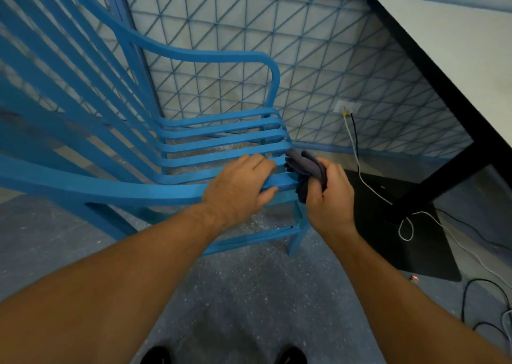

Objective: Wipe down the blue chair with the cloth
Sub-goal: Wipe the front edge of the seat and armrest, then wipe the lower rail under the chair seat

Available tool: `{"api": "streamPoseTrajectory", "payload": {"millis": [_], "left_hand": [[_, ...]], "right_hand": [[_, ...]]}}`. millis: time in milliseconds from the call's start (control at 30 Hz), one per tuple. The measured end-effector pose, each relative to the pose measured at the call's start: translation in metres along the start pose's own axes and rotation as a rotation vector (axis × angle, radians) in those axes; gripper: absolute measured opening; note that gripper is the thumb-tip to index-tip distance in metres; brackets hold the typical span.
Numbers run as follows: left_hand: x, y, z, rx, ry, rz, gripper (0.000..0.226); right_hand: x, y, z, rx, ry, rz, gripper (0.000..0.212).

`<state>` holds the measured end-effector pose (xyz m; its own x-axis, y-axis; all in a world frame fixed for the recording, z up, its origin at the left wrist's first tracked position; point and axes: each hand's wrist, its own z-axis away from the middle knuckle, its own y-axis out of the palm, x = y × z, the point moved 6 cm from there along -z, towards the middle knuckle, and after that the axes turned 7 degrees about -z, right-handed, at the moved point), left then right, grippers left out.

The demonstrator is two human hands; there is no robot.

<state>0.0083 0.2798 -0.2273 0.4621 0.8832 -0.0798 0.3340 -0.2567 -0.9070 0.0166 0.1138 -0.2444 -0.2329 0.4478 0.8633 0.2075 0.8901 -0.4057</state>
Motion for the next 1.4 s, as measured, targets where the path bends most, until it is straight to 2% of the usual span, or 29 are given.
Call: {"api": "streamPoseTrajectory", "payload": {"millis": [100,167,367,500,633,767,833,1000,1133,1233,1300,1400], "left_hand": [[-0.005,-0.009,0.030,-0.122,-0.049,0.061,0.028],[-0.011,-0.007,0.054,-0.134,-0.082,0.122,0.025],[-0.025,0.050,0.097,0.102,-0.195,0.212,0.033],[-0.020,0.102,0.114,0.286,-0.316,0.215,0.028],[-0.010,0.142,0.121,0.429,-0.391,0.209,0.044],[0.004,0.176,0.113,0.526,-0.433,0.167,0.053],[0.009,0.191,0.107,0.564,-0.439,0.143,0.055],[0.019,0.223,0.099,0.684,-0.498,0.074,0.060],[0.023,0.244,0.102,0.765,-0.472,0.055,0.057],[0.027,0.253,0.099,0.755,-0.453,0.017,0.038],[0.029,0.255,0.095,0.765,-0.433,-0.035,0.028],[0.029,0.255,0.090,0.790,-0.365,-0.133,0.026]], "right_hand": [[-0.003,-0.011,0.004,-0.058,0.076,-0.104,0.029],[-0.009,-0.018,0.013,-0.079,0.170,-0.232,0.027],[-0.071,-0.017,0.068,-0.091,0.458,-0.359,0.024],[-0.128,-0.009,0.098,-0.105,0.673,-0.388,0.023],[-0.183,-0.009,0.115,-0.088,0.807,-0.213,0.021],[-0.202,0.004,0.109,0.034,0.693,-0.098,0.023],[-0.205,0.016,0.096,0.083,0.515,-0.015,0.024],[-0.205,0.053,0.062,0.071,0.094,0.432,0.034],[-0.223,0.087,0.056,0.154,0.140,0.680,0.032],[-0.231,0.101,0.054,0.243,0.201,0.791,0.032],[-0.233,0.100,0.054,0.286,0.229,0.822,0.034],[-0.235,0.098,0.060,0.319,0.273,0.764,0.035]]}}
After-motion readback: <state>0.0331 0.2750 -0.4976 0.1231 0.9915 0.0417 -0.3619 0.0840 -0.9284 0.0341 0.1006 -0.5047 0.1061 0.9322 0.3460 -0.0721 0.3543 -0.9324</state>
